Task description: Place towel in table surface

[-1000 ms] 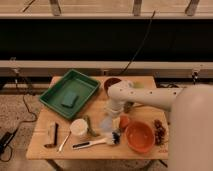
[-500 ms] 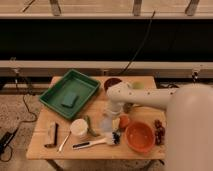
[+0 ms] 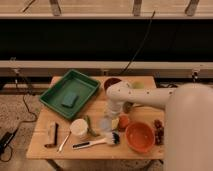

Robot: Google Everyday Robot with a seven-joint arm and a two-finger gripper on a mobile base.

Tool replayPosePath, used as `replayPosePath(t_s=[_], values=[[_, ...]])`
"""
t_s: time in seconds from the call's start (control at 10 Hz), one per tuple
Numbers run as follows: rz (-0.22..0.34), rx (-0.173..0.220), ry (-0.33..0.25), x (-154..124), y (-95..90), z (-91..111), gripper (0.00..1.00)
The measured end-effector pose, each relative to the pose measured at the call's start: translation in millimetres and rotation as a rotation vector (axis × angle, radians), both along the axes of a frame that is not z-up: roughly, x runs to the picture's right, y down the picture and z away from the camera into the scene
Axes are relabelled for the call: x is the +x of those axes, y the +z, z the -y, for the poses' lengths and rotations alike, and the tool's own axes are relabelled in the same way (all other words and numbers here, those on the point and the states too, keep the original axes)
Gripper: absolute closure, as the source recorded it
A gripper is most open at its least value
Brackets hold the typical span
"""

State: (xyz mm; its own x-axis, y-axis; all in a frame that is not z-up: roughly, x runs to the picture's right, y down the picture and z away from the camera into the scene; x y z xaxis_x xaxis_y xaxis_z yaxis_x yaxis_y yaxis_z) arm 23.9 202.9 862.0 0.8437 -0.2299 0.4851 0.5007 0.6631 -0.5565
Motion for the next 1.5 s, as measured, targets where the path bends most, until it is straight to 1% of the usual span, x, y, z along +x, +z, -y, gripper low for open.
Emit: replayPosePath(t_s=[0.1, 0.2, 0.5, 0.7, 0.8, 0.9, 1.0, 1.2, 1.5], values=[[-0.002, 0.001, 0.000, 2, -0.9, 1, 0.95], [-0.001, 0.002, -0.001, 2, -1.9, 3, 1.00], [0.004, 0.006, -0.002, 1, -2.7, 7, 1.00], [0.035, 0.031, -0.010, -15, -12.8, 33, 1.00], [0.044, 0.039, -0.015, -18, -18.0, 45, 1.00], [0.058, 0.054, -0.019, -23, -23.9, 65, 1.00], [0.069, 0.069, -0.023, -26, -27.4, 82, 1.00], [0.091, 0.089, -0.031, -33, -31.7, 108, 1.00], [0.103, 0.109, -0.030, -31, -41.1, 130, 1.00]])
